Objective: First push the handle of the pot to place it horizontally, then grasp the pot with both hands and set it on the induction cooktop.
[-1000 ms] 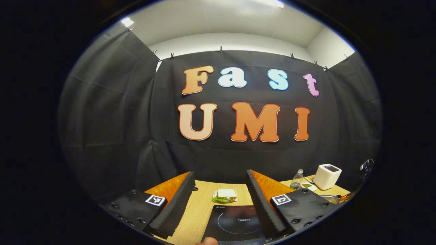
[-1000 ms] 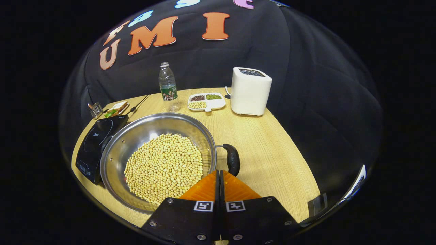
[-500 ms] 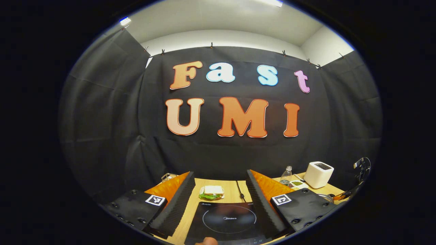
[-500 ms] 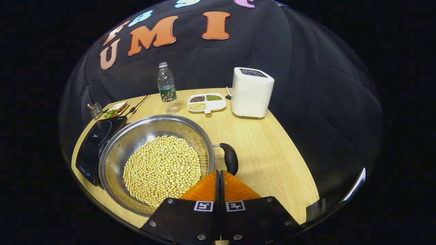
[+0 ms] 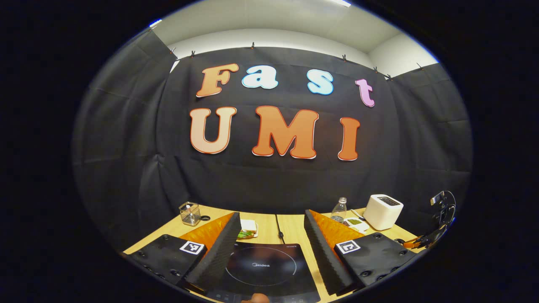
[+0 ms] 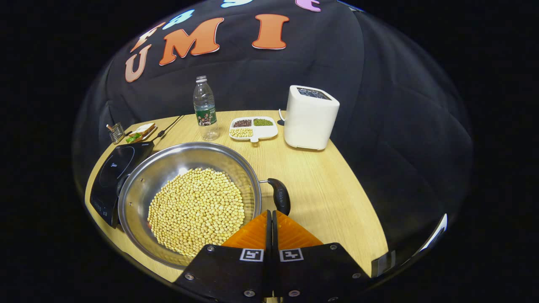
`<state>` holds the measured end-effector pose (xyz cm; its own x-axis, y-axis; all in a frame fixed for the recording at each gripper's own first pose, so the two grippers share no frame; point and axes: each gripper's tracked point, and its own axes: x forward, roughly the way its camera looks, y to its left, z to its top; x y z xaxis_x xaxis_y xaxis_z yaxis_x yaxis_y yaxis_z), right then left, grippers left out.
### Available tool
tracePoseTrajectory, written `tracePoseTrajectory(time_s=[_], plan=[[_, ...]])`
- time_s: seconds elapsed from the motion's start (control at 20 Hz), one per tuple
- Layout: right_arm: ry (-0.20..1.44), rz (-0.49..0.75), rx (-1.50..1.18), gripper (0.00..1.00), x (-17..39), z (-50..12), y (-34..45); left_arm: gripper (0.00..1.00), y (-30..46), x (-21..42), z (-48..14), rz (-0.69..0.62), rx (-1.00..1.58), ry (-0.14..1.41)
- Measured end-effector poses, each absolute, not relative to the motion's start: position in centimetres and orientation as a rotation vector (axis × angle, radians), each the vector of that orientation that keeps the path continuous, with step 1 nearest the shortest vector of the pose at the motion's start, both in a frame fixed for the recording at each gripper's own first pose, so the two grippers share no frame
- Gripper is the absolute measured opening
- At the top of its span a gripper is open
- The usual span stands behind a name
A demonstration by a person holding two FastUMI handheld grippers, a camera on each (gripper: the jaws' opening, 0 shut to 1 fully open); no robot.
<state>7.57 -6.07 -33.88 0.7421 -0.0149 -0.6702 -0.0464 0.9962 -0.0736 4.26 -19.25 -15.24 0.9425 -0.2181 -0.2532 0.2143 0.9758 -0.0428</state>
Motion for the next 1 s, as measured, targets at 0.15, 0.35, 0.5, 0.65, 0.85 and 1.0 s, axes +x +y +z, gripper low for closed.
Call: tracePoseTrajectory(time_s=[0.15,0.35,0.5,0.65,0.85,1.0], plan=[[0.707,0.026,-0.087,0.00,7.5,-33.1,-5.8,0.99,-21.3,3.9,-17.9,-0.251,-0.010,0.312],[0.673,0.032,-0.079,0.01,7.6,-32.5,-5.8,0.97,-24.1,3.0,-21.9,-0.301,0.007,0.388],[0.645,0.038,-0.081,0.04,7.9,-32.1,-5.7,0.97,-26.5,1.8,-25.2,-0.357,0.005,0.466],[0.627,0.043,-0.073,0.16,8.4,-32.0,-5.4,0.98,-28.2,1.1,-27.5,-0.381,0.004,0.502],[0.614,0.045,-0.077,0.46,9.0,-32.3,-5.2,0.98,-30.3,0.2,-31.3,-0.402,0.024,0.538],[0.609,0.040,-0.080,0.66,9.6,-32.8,-5.3,0.99,-31.1,-0.4,-33.7,-0.406,0.009,0.587]])
